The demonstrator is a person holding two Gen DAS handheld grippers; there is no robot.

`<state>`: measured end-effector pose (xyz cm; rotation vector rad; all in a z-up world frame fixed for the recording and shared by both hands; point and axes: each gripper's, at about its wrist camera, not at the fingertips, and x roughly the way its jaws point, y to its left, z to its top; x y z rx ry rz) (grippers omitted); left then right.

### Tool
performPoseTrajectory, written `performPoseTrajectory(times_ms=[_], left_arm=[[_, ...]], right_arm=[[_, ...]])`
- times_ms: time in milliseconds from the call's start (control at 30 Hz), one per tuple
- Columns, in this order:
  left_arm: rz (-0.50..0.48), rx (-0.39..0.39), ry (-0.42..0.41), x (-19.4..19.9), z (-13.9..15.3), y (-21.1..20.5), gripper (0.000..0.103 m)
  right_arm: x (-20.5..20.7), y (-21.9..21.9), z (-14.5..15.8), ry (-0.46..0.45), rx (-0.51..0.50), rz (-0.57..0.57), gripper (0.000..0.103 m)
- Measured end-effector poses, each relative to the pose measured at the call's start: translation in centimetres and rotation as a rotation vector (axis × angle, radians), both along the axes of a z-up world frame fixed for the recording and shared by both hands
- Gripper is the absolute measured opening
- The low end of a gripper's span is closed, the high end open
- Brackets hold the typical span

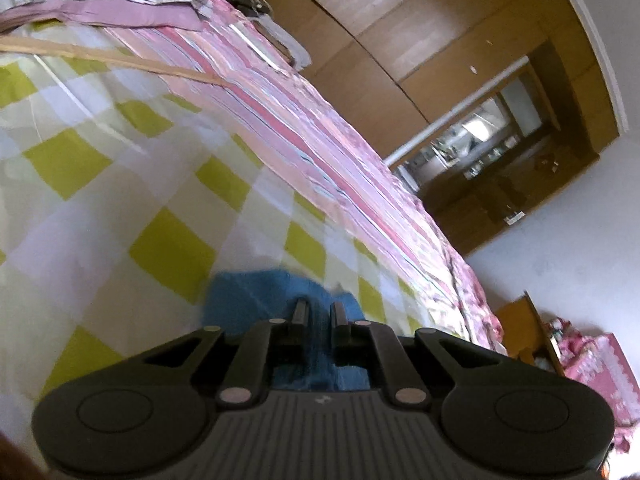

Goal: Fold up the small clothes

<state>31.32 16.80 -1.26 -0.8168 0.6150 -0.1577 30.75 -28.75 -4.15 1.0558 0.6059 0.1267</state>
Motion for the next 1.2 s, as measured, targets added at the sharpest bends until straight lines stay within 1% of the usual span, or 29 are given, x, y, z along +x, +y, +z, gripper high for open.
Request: performPoseTrajectory(times_ms=[33,100,167,267,300,400,467,533,600,667,733,800,933,967,1000,1033,1067,1133,1200], left_arm=[[0.02,0.02,0.007,0.3,0.1,0.0,0.017],[0.04,0.049,0.011,0.6,0.2,0.0,0.02],[0.054,0.062,0.007,0.1,0.3,0.2,0.022],[0.08,0.131,-0.002,-1.3,0.5,0.4,0.022],[0.087,0.16,-0.005,-1.9,0.6,0.4,0.022],[0.097,0.214,-0.022,-3.6,1.2,0.3,0.022],[0.088,0.268,-0.049,-4.7,1.8,-0.3,0.023],[0.071,0.337,-0.077,-5.4,2.4,-1.2,0.025],[0.051,0.379,-0.082,-5.7,2.4,-1.9,0.026],[0.02,0.4,-0.061,-5.6,1.8,-2.7,0.026],[-0.006,0.428,-0.037,-5.5,0.9,-3.6,0.027],[-0.026,0.48,-0.021,-5.4,0.1,-4.6,0.027],[-0.048,0.537,-0.017,-5.3,-0.9,-5.4,0.029],[-0.05,0.545,-0.019,-5.3,-1.0,-5.4,0.029],[-0.052,0.549,-0.02,-5.2,-1.1,-5.4,0.03],[-0.047,0.554,-0.019,-5.3,-1.3,-5.2,0.03],[-0.037,0.56,-0.017,-5.3,-1.4,-5.1,0.03],[0.008,0.587,-0.001,-5.5,-1.5,-4.6,0.035],[0.038,0.568,0.015,-5.6,-1.6,-4.0,0.035]], right_arm=[[0.0,0.0,-0.1,0.006,0.0,-0.005,0.012],[0.0,-0.2,-0.5,0.024,0.024,-0.024,0.012],[-0.1,-0.1,-0.5,0.019,0.023,-0.026,0.012],[-0.2,0.2,0.3,0.002,-0.042,-0.008,0.012],[-0.2,0.2,0.5,-0.002,-0.052,-0.007,0.015],[-0.4,-0.1,0.8,-0.014,-0.056,-0.034,0.032],[-0.6,-0.2,1.3,-0.03,-0.073,-0.048,0.033],[-1.0,-0.2,1.8,-0.046,-0.107,-0.042,0.033],[-1.4,0.2,2.6,-0.065,-0.185,-0.024,0.033],[-1.2,1.0,3.1,-0.061,-0.286,0.014,0.034],[-0.7,2.1,3.4,-0.049,-0.421,0.048,0.034],[0.0,3.1,3.4,-0.031,-0.544,0.071,0.035],[1.5,4.5,2.5,0.014,-0.656,0.139,0.035],[1.8,4.9,2.5,0.014,-0.692,0.156,0.034],[2.0,5.3,2.4,0.016,-0.72,0.163,0.024],[2.2,5.5,2.4,0.019,-0.742,0.165,0.008],[2.3,5.4,2.3,0.026,-0.75,0.154,0.006],[2.4,4.4,2.2,0.049,-0.729,0.105,0.004],[2.5,3.1,2.0,0.074,-0.681,0.045,0.004]])
